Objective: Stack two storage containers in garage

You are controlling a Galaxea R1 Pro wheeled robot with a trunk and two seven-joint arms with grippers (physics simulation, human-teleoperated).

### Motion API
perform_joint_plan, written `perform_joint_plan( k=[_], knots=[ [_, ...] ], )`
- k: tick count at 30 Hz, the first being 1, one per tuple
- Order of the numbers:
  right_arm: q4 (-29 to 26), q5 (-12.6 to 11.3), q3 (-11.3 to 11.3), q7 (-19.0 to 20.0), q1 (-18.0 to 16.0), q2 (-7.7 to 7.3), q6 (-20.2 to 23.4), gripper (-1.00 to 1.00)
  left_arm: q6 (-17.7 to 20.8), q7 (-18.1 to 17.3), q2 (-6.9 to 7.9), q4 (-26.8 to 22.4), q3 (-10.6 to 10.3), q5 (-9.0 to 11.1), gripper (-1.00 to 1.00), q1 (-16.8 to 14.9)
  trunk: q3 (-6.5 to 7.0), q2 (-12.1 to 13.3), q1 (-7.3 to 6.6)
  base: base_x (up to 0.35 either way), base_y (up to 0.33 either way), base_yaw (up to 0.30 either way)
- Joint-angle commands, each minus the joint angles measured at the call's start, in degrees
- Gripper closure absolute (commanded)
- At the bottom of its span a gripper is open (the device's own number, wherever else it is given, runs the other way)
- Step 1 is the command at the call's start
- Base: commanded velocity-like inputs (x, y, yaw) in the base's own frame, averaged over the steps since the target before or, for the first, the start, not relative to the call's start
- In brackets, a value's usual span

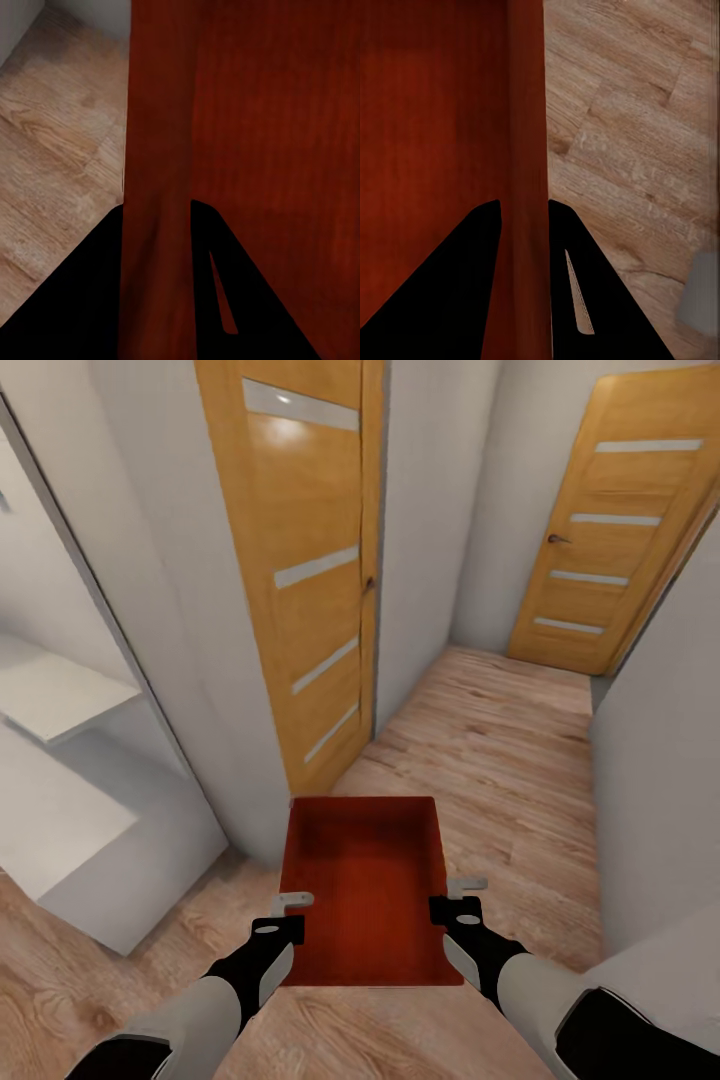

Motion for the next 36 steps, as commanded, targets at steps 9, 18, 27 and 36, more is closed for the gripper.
perform_joint_plan(
  k=[9,18,27,36],
  knots=[
    [1.55,-1.31,-0.64,-0.28,-0.08,0.0,-0.4,1.0,0.41,0.91,0.39,-0.36,-0.43,-1.23,1.0,0.0,-0.08,-0.08,0.06,0.325,0.0,-0.242],
    [1.55,-1.31,-0.64,-0.27,-0.08,0.0,-0.36,1.0,0.42,0.91,0.39,-0.36,-0.43,-1.23,1.0,0.0,-0.08,-0.08,0.06,0.325,0.0,-0.242],
    [1.55,-1.31,-0.64,-0.27,-0.08,0.0,-0.35,1.0,0.41,0.93,0.39,-0.36,-0.43,-1.23,1.0,0.0,-0.08,-0.08,0.06,0.325,0.0,-0.242],
    [1.55,-1.31,-0.64,-0.28,-0.08,0.0,-0.37,1.0,0.41,0.93,0.39,-0.36,-0.43,-1.23,1.0,0.0,-0.08,-0.08,0.06,0.325,0.0,-0.242]
  ],
)
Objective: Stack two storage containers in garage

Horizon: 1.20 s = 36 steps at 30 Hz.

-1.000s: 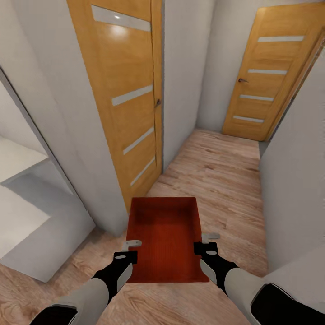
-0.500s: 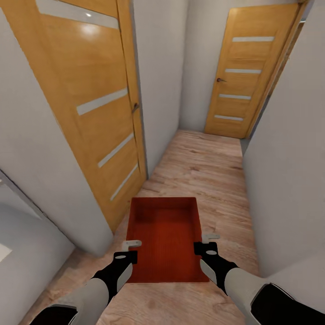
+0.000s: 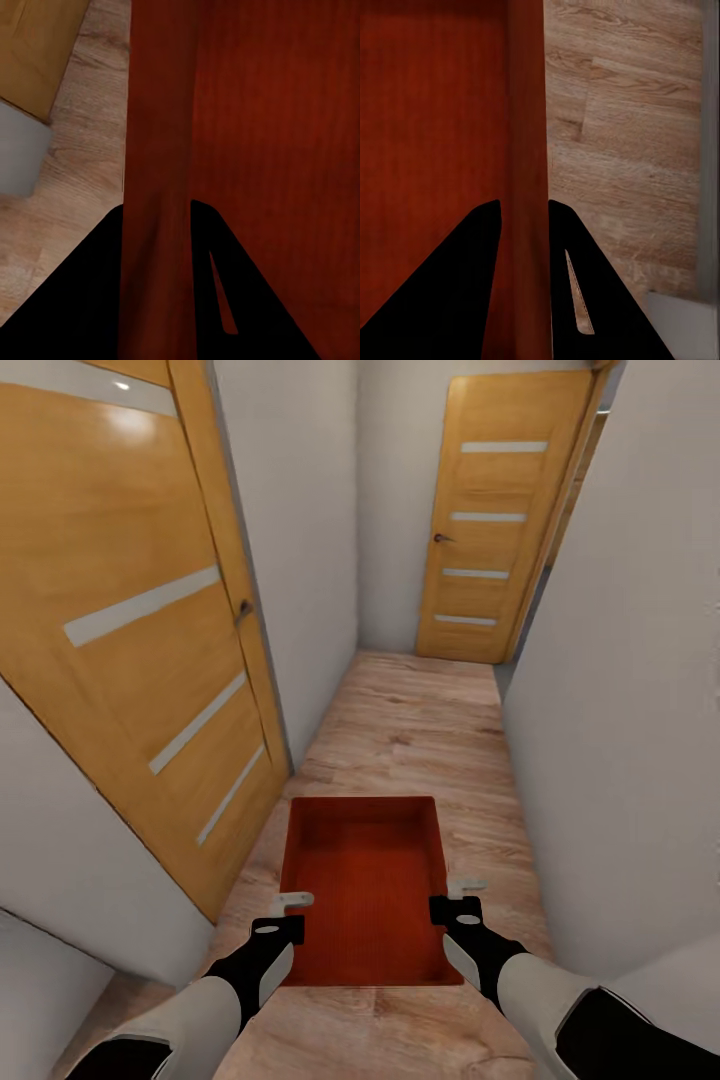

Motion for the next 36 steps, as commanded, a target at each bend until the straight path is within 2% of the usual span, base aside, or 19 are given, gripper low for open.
perform_joint_plan(
  k=[1,36],
  knots=[
    [1.56,-1.33,-0.64,-0.28,-0.08,0.0,-0.38,1.0,0.41,0.93,0.39,-0.36,-0.43,-1.25,1.0,0.0,-0.08,-0.08,0.06,0.325,0.0,-0.239],
    [1.56,-1.33,-0.64,-0.29,-0.07,-0.09,-0.45,1.0,0.42,0.95,0.39,-0.36,-0.43,-1.25,1.0,0.0,-0.08,-0.08,0.06,0.325,0.0,-0.013]
  ],
)
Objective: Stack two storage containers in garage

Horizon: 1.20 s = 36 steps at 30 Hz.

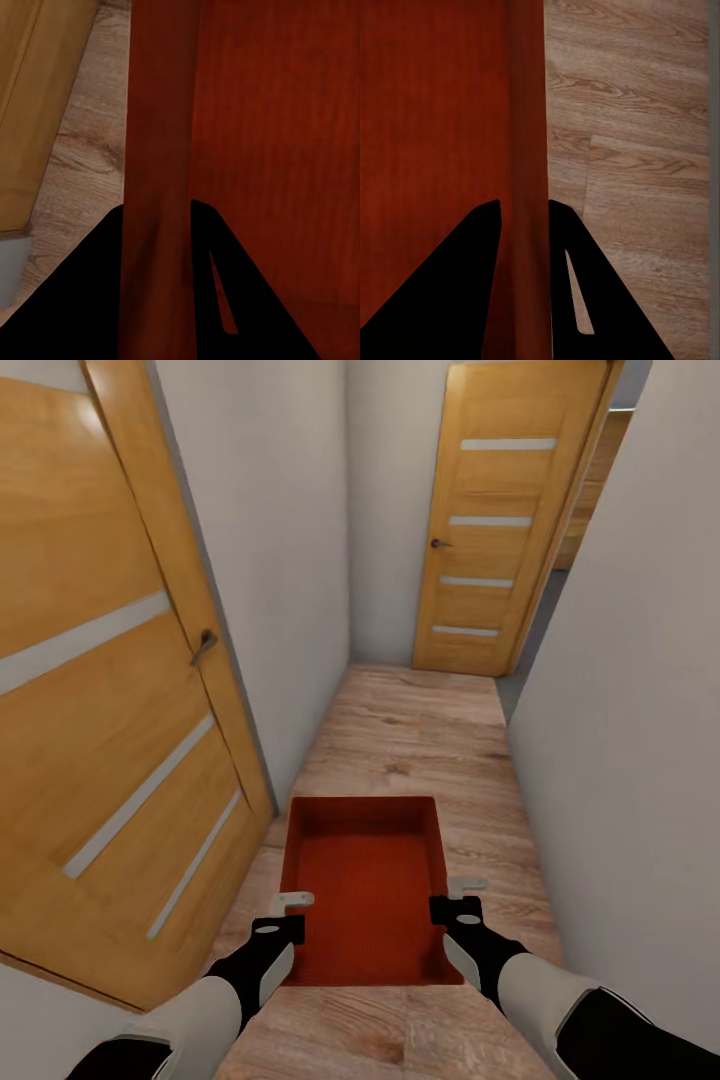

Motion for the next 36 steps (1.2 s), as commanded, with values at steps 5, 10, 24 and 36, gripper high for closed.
perform_joint_plan(
  k=[5,10,24,36],
  knots=[
    [1.62,-1.17,-0.77,-0.38,-0.08,-0.04,-0.44,1.0,0.4,0.87,0.45,-0.3,-0.48,-1.14,1.0,0.0,-0.08,-0.08,0.06,0.325,0.0,-0.061],
    [1.62,-1.17,-0.77,-0.4,-0.08,-0.02,-0.44,1.0,0.42,0.87,0.45,-0.3,-0.48,-1.14,1.0,0.0,-0.08,-0.08,0.06,0.325,0.0,-0.218],
    [1.62,-1.17,-0.77,-0.38,-0.08,-0.02,-0.44,1.0,0.43,0.86,0.45,-0.3,-0.48,-1.14,1.0,0.0,-0.08,-0.08,0.06,0.325,0.0,-0.196],
    [1.62,-1.17,-0.77,-0.39,-0.08,-0.02,-0.44,1.0,0.46,0.84,0.45,-0.3,-0.46,-1.14,1.0,0.0,-0.08,-0.08,0.06,0.325,0.0,-0.004]
  ],
)
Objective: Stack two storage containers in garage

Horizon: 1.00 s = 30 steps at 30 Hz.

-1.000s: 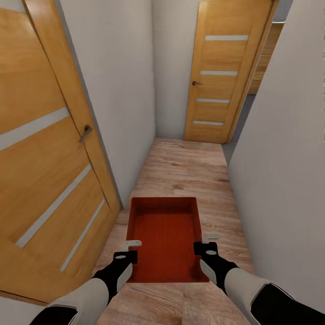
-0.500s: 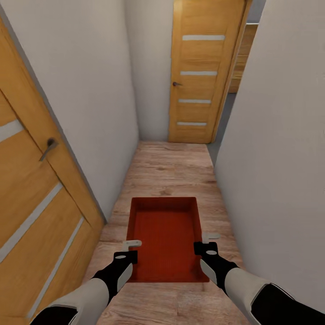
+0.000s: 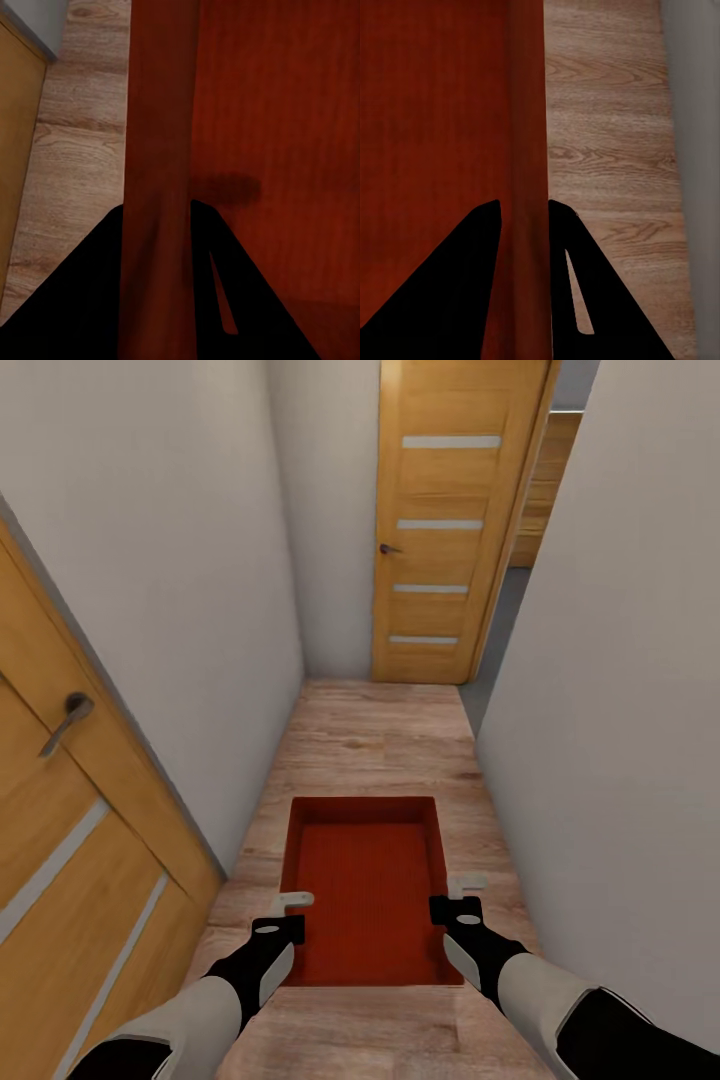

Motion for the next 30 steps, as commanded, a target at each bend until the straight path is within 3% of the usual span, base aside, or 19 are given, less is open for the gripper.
perform_joint_plan(
  k=[1,30],
  knots=[
    [1.54,-1.17,-0.73,-0.47,-0.07,-0.02,-0.43,1.0,0.41,0.79,0.47,-0.3,-0.45,-1.14,1.0,0.0,-0.08,-0.08,0.06,0.325,0.0,0.0],
    [1.54,-1.17,-0.73,-0.46,-0.07,-0.02,-0.43,1.0,0.42,0.78,0.47,-0.3,-0.46,-1.14,1.0,0.0,-0.08,-0.08,0.06,0.325,0.0,0.0]
  ],
)
